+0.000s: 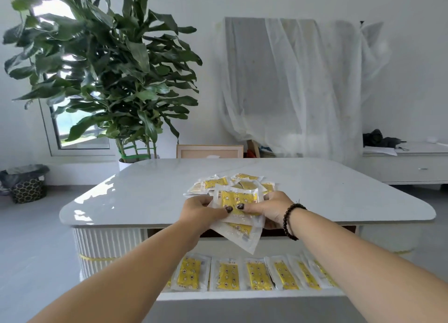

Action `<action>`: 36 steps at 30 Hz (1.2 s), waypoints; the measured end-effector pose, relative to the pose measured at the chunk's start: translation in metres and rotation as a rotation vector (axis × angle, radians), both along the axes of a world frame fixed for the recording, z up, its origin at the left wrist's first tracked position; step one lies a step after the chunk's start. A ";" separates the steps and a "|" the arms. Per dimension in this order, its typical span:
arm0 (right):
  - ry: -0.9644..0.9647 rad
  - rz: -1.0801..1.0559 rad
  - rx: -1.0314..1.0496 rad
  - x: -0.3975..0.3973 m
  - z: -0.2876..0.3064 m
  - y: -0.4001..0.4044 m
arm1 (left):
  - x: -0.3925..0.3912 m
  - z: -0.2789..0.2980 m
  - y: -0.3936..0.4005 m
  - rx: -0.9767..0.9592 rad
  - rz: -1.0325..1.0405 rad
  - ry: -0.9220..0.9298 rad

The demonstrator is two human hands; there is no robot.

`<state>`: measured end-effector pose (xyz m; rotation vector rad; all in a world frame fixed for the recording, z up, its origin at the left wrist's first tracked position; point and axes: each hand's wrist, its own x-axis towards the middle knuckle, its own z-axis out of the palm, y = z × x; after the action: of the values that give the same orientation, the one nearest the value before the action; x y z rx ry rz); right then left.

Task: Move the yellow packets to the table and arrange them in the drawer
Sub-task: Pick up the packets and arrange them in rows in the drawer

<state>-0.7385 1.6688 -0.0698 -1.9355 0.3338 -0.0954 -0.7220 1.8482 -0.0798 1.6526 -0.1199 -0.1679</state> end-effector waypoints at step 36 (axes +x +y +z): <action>-0.293 0.004 -0.067 -0.028 -0.030 0.021 | 0.003 0.010 0.032 0.301 -0.217 -0.091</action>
<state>-0.7667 1.6899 -0.0994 -1.9548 0.1323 -0.3880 -0.7193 1.8803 -0.0694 1.9460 -0.3589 -0.2863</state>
